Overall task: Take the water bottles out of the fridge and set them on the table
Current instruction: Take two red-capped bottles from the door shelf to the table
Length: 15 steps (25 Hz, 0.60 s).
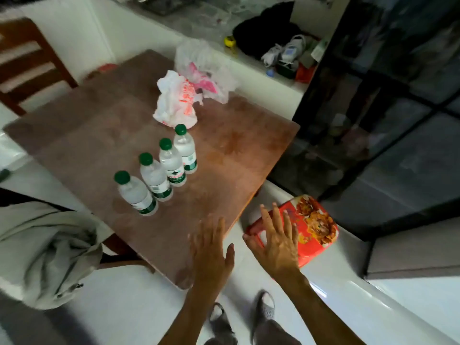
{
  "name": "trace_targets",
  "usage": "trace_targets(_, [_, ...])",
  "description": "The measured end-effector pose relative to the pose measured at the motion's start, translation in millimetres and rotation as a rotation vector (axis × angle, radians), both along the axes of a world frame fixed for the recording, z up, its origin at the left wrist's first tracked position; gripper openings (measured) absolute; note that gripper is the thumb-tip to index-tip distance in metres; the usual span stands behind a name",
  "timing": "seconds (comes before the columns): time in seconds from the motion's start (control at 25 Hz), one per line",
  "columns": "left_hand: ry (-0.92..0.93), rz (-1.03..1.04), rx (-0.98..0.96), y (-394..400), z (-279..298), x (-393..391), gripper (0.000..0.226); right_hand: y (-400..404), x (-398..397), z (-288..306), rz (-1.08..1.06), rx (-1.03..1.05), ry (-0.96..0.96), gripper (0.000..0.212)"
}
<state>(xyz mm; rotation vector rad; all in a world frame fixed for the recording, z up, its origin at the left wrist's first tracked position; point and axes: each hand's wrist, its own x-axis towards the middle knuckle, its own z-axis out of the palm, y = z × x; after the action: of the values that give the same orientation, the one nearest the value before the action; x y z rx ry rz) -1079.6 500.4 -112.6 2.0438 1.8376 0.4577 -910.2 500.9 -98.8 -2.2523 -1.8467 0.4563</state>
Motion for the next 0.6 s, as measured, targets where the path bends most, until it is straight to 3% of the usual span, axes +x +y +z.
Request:
trace_targets(0.16, [0.037, -0.23, 0.056, -57.9, -6.7, 44.0, 0.072, -94.3, 32.3, -16.5, -0.161, 0.034, -0.029, 0.073])
trace_targets(0.32, [0.096, -0.433, 0.04, -125.6, -8.4, 93.1, 0.082, -193.4, 74.0, -21.3, -0.345, 0.087, -0.058, 0.08])
trace_targets(0.6, [0.122, -0.703, 0.016, -322.8, -1.8, 155.0, 0.095, -426.7, 125.3, -4.3, -0.64, 0.102, -0.109, 0.088])
